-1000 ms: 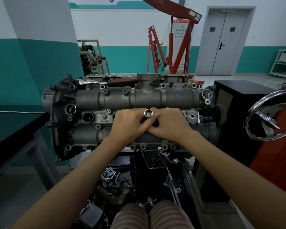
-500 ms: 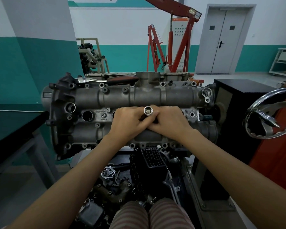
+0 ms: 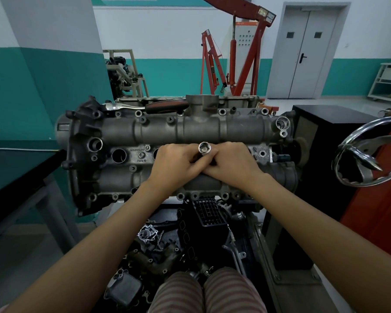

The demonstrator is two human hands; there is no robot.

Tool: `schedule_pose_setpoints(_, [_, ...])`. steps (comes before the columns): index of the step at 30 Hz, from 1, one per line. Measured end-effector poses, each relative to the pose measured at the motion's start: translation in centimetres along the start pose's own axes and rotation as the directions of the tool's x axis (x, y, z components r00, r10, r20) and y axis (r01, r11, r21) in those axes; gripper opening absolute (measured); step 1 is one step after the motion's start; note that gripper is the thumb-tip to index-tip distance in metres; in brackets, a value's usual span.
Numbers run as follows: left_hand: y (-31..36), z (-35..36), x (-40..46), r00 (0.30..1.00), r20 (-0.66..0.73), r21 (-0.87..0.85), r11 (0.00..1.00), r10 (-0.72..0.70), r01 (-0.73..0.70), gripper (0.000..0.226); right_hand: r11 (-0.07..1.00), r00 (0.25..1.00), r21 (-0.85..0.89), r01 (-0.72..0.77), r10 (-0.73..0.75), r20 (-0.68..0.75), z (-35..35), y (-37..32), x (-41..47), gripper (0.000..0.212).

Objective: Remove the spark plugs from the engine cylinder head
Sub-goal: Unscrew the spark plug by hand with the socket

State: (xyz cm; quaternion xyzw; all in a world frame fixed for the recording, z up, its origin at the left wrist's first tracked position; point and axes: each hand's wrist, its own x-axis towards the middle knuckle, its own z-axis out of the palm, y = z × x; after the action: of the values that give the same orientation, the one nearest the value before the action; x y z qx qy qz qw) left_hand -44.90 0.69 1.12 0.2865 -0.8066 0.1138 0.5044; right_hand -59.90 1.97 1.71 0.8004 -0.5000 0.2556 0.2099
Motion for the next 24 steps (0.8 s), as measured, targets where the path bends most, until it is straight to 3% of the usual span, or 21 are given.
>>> schedule_pose_setpoints(9, [0.56,-0.2,0.07,1.0,0.02,0.004,1.0,-0.007,0.007,0.028,0.996,0.999,0.082,0.028,-0.026,-0.025,-0.41,-0.42,-0.05,0.025])
schedule_pose_setpoints(18, [0.07,0.08,-0.01,0.999,-0.028,0.037,0.999,0.023,-0.022,0.043,1.0,1.0,-0.017,0.021,-0.021,0.005,-0.19,-0.03,-0.05,0.035])
schedule_pose_setpoints(24, [0.52,-0.31,0.0,0.999,-0.017,-0.001,0.999,0.044,-0.044,0.024,0.997,0.998,0.054,0.058,-0.056,-0.031,-0.31,-0.18,-0.03,0.041])
